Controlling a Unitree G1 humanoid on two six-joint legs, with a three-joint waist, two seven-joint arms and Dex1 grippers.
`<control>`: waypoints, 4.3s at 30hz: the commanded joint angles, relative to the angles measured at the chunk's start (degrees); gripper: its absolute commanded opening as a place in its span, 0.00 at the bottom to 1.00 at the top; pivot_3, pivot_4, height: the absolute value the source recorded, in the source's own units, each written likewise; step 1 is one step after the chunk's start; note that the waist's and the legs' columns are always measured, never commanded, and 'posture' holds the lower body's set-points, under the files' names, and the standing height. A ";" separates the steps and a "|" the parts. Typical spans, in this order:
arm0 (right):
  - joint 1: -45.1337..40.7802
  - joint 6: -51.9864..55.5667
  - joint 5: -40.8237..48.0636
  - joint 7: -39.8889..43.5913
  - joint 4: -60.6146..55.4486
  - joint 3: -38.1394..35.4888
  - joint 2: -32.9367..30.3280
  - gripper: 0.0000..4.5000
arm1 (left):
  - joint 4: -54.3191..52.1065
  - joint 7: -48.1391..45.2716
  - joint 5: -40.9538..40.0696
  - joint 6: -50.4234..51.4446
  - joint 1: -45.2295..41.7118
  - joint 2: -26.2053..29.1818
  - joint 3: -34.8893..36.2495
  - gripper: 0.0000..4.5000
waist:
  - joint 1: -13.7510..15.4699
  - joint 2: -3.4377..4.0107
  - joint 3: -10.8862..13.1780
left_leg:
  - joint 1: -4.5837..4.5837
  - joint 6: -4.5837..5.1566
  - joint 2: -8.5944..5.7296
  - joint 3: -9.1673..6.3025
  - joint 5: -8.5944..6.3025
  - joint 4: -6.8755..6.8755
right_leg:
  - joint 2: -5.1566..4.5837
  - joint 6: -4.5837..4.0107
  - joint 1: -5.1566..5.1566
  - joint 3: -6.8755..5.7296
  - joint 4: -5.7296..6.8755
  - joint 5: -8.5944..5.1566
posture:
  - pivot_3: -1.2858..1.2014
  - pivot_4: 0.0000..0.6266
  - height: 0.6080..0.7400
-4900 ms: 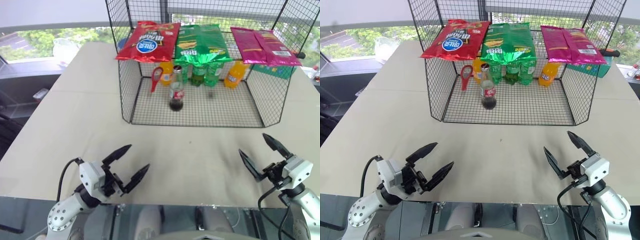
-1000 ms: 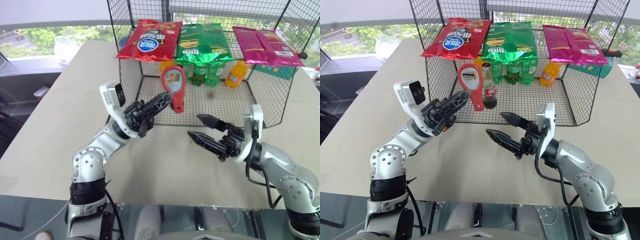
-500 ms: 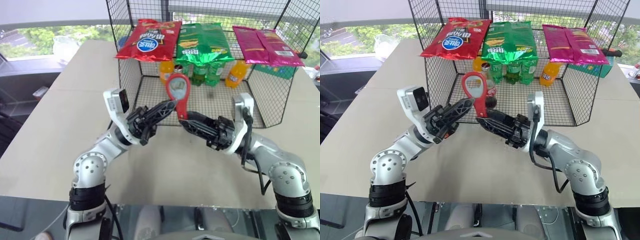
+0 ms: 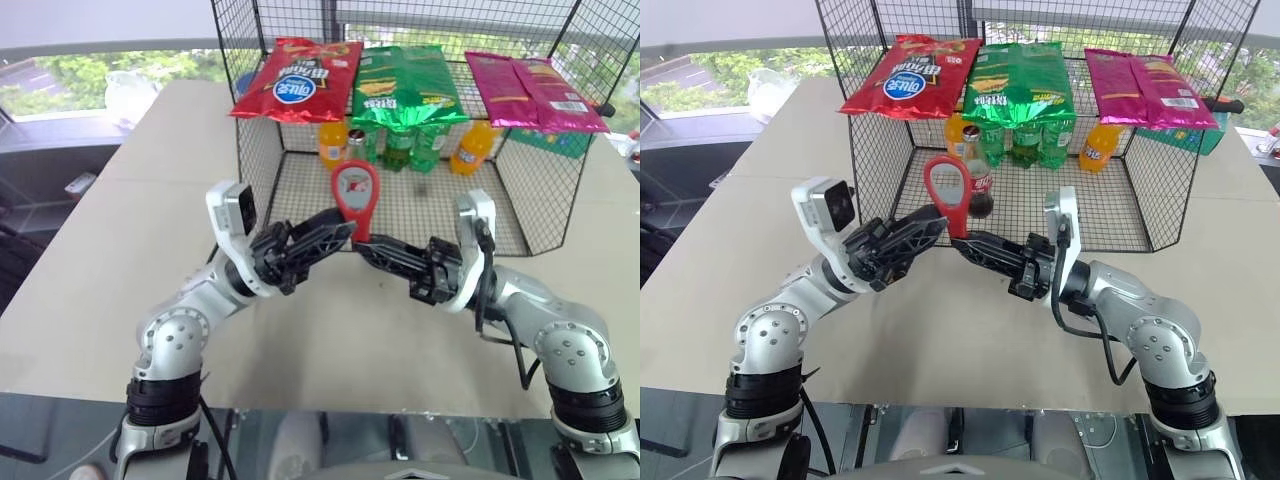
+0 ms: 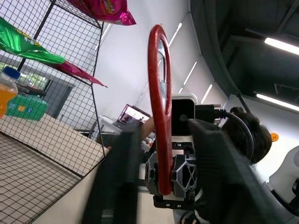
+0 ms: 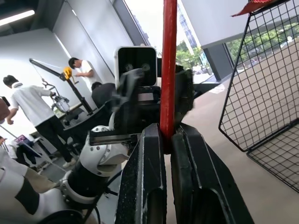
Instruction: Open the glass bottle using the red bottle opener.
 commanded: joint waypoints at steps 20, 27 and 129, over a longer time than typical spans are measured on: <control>2.84 -0.91 -3.19 5.95 -3.73 -0.62 -4.99 0.00 | 1.69 -0.57 -0.76 1.90 -6.18 3.10 0.41 0.73 | 0.01 -0.02 0.04 | -0.07 0.00 0.00 -0.02 0.00 -0.15 | 0.00 0.01 -0.01 -0.04 -0.22 0.00 | 0.52 0.24 1.00; 2.18 -0.61 -3.43 6.56 -4.66 0.10 -5.06 0.00 | 2.29 -1.30 -1.15 3.34 -6.39 3.13 0.24 0.05 | 0.00 -0.02 0.05 | -0.07 0.00 0.00 -0.02 0.00 -0.16 | 0.00 0.01 -0.01 -0.04 -0.23 0.00 | 0.52 0.24 1.00; 13.16 -4.05 -5.94 -3.66 -7.20 -12.00 -6.04 0.00 | 11.52 -10.89 30.32 -11.82 -14.82 1.23 -10.69 0.58 | 1.46 -0.01 0.07 | -0.95 -0.08 -0.01 -0.14 0.06 0.10 | 0.00 0.05 -0.79 -0.19 -0.07 0.04 | 0.52 0.24 1.00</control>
